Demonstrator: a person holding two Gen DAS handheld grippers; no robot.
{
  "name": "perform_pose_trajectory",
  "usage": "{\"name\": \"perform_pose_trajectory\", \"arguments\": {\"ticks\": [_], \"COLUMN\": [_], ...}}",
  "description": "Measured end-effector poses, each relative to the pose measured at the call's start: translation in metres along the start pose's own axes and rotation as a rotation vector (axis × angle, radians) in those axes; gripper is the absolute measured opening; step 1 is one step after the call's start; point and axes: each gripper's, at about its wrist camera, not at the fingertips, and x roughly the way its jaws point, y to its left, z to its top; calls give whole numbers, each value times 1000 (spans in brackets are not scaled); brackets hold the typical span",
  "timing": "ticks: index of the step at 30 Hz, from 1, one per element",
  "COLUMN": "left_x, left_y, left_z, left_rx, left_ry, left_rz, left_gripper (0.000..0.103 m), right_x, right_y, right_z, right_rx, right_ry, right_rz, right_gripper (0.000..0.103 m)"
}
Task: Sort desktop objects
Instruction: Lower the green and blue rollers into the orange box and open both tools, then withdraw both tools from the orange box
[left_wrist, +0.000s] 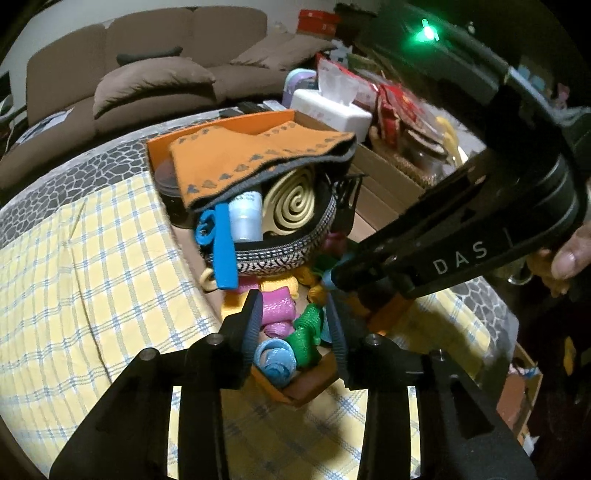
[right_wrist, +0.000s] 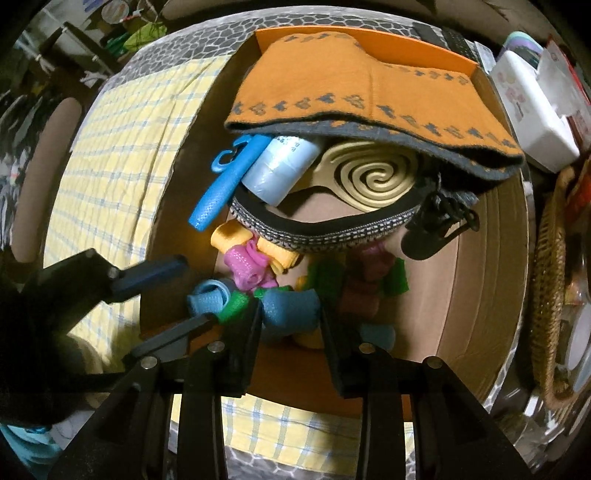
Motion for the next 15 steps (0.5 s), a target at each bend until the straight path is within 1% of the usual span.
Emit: {"name": "perform_pose_trajectory", "arguments": {"ticks": [1,3,7,10,13,15], "left_x": [-5,-12,-30,-40,-50,-57], "left_y": [2,5,13,14,14,14], "left_z": [1,2,0,-5,-10,-13], "left_rx": [-6,-19,-48,-55,-63,-70], "left_ry": [-6,-17,-34,-37,-41,-43], "left_rz": [3,8,24,37,52,58], "left_gripper": [34,35,37,41,47,51], "right_x": [-1,-4,-12,-21,-31,-36], "right_y": [0,-1,-2,-1,4,11], "right_z": [-1,-3,-7,-13,-19,-24], "right_rx": [6,20,42,49,58,58], "right_ry": [-4,-18,-41,-65,-101,-129], "right_rz": [6,14,10,10,0,-25], "right_gripper": [37,44,45,48,56,65]}}
